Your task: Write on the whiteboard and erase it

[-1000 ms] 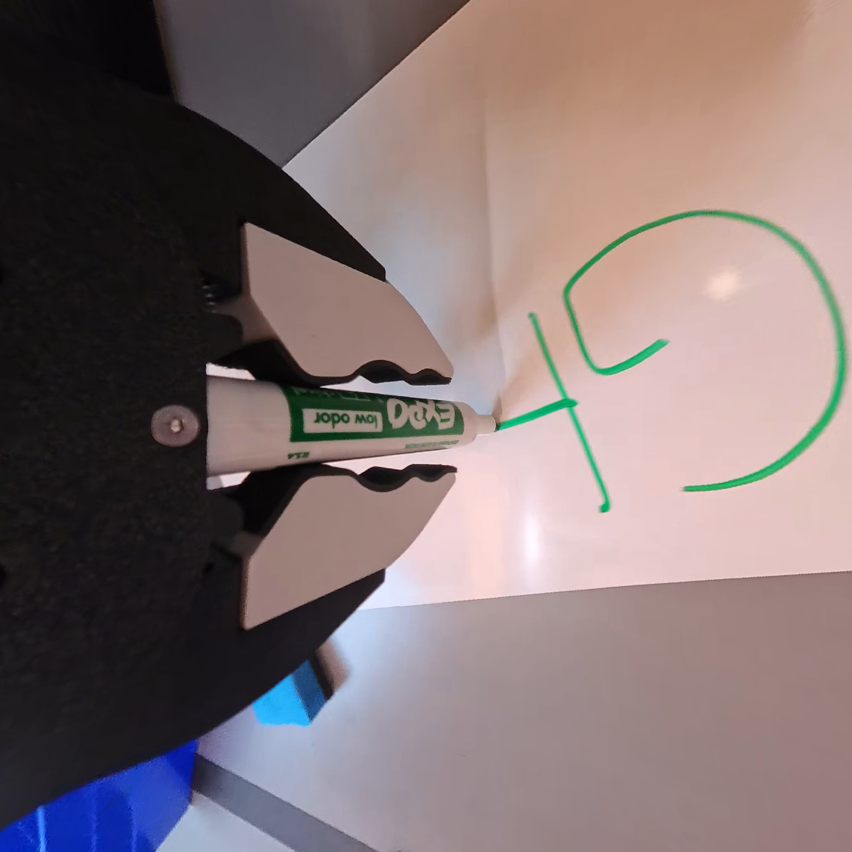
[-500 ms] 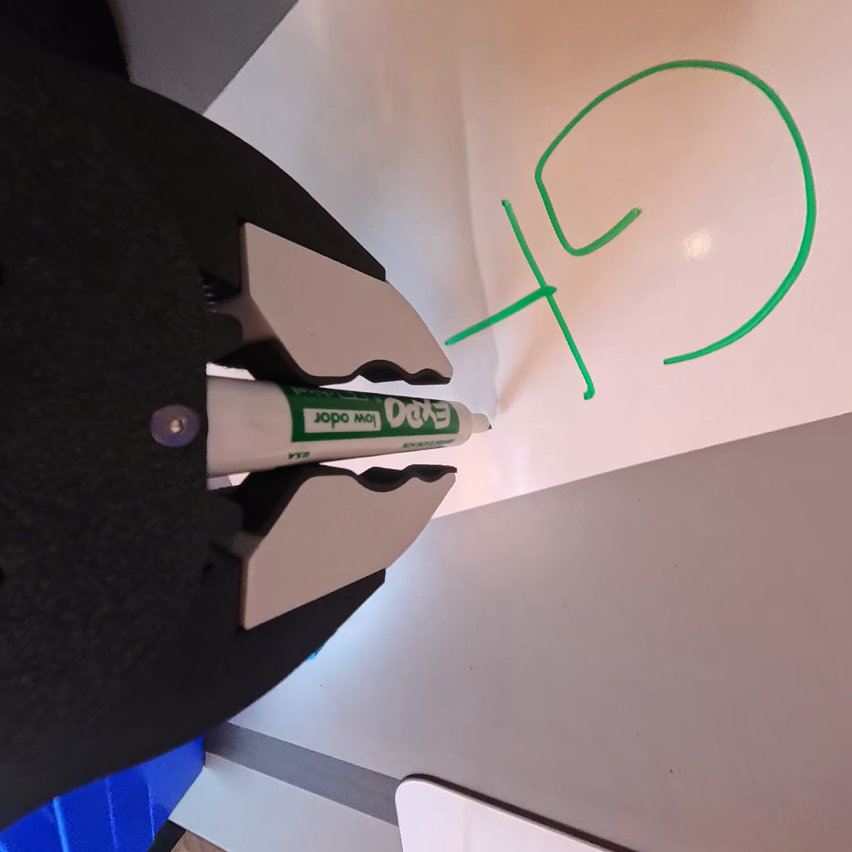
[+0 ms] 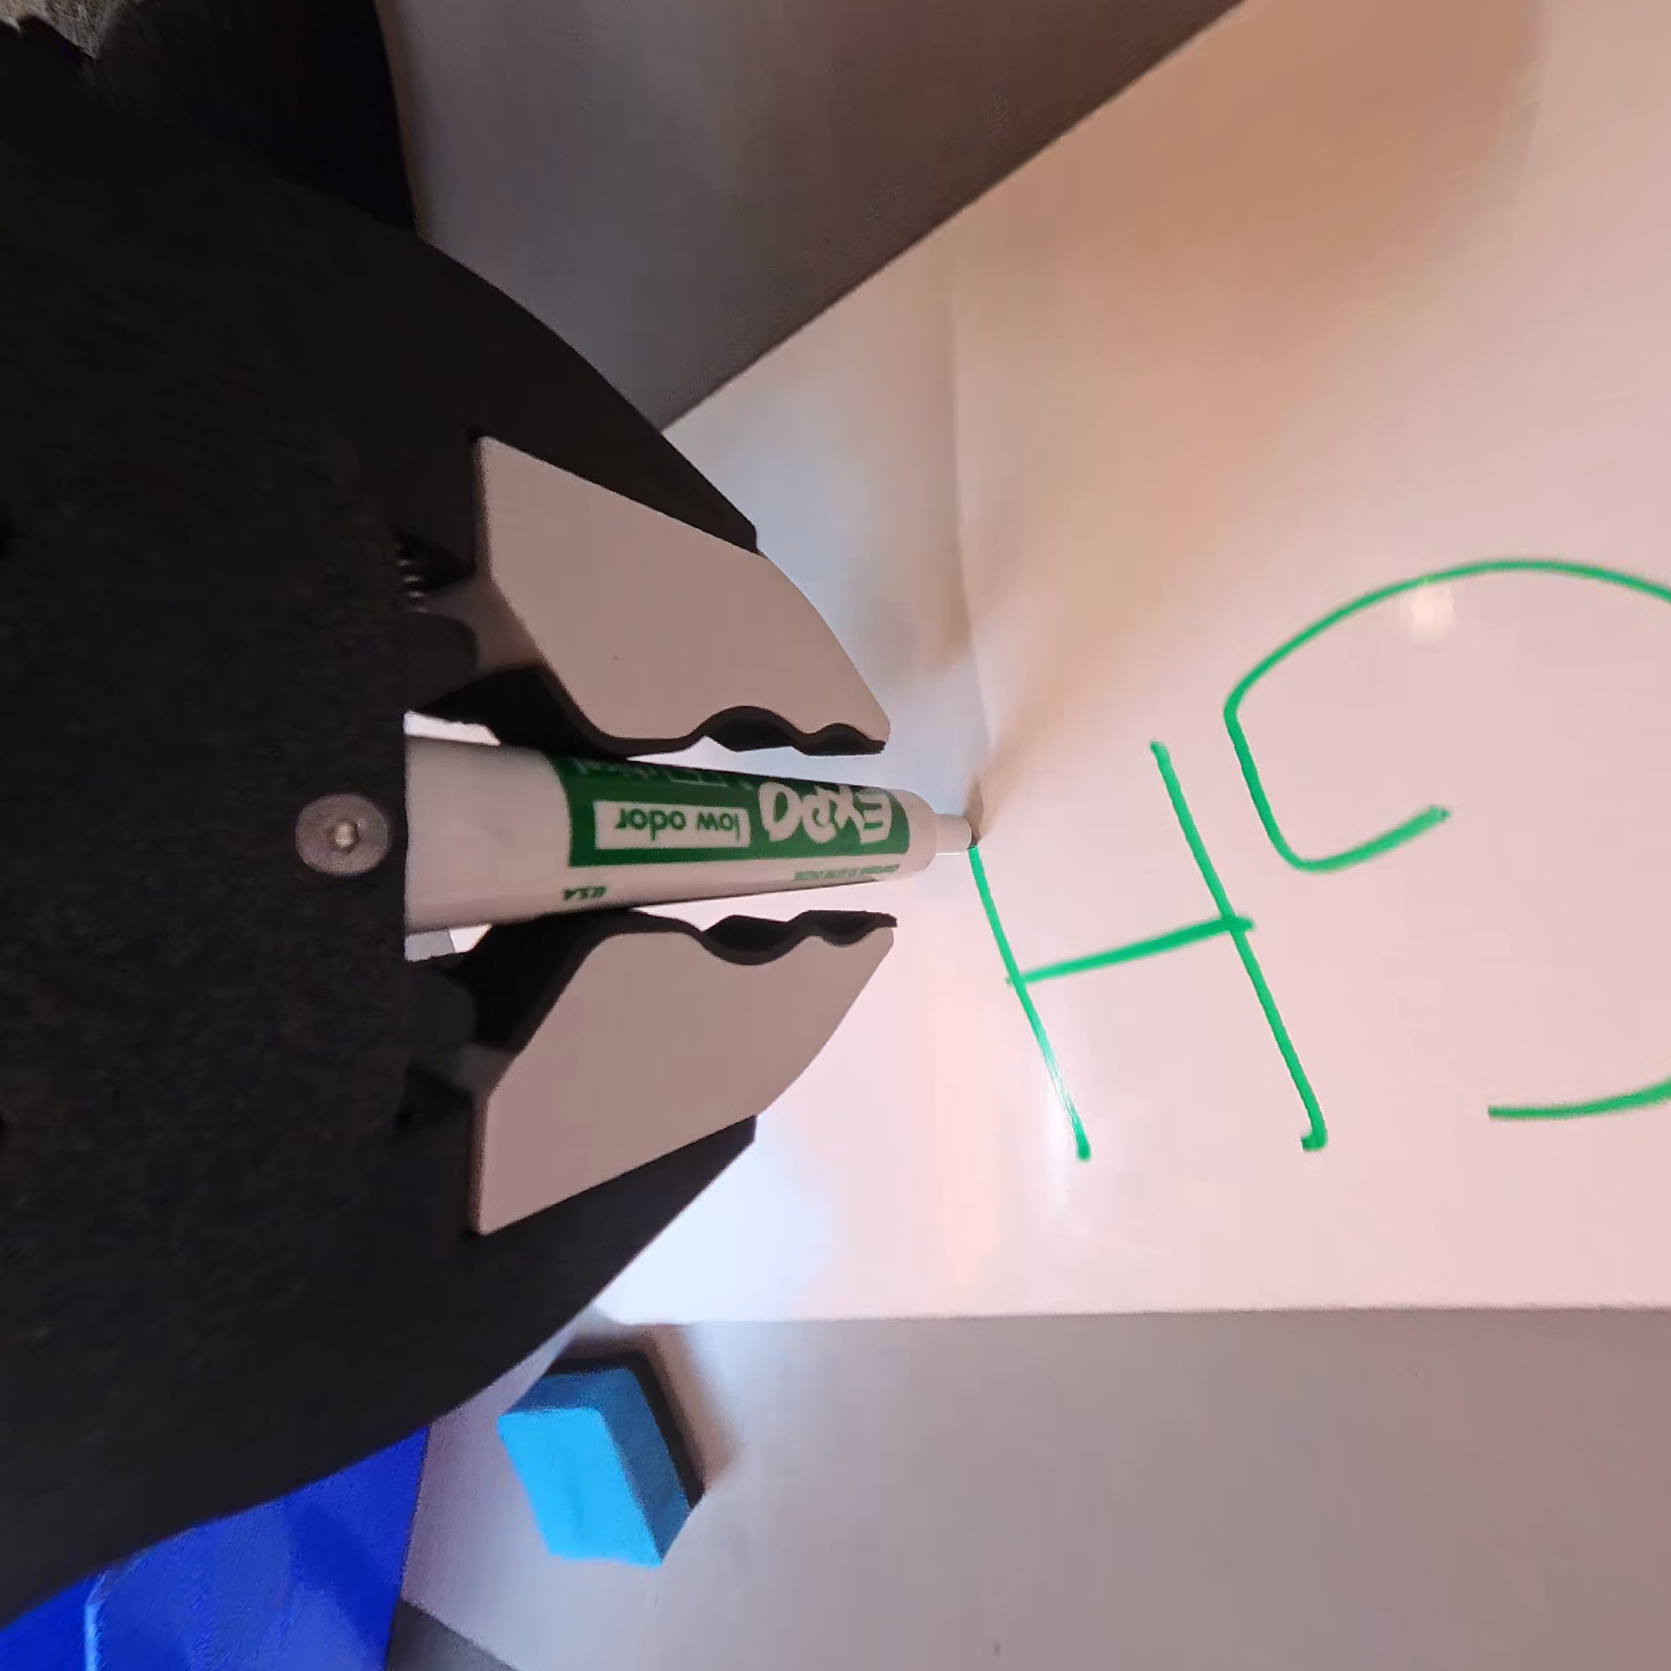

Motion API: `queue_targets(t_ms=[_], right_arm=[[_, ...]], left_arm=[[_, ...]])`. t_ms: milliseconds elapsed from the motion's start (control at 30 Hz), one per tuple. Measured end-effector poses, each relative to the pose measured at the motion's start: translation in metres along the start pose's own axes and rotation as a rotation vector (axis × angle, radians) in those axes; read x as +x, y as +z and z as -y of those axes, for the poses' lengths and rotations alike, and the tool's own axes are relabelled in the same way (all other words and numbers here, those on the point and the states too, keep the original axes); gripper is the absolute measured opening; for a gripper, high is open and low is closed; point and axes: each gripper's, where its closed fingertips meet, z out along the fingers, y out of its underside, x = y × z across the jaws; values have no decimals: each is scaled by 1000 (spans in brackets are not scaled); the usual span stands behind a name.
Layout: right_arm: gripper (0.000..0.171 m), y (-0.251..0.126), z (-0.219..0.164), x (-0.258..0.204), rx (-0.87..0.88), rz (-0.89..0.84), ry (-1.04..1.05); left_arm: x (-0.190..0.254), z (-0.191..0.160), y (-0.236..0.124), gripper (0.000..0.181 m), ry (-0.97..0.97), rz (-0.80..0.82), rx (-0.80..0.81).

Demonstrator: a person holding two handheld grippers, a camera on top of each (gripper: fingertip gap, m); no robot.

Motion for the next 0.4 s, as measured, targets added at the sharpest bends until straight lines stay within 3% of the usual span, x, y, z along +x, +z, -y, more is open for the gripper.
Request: queue_targets(t_ms=[133,400], right_arm=[[34,-3,-1,-3,18,-22,-1],[34,-7,-1,49,91,-107,91]], left_arm=[[0,0,0,19,2,1,-1],[0,1,-1,19,9,4,4]])
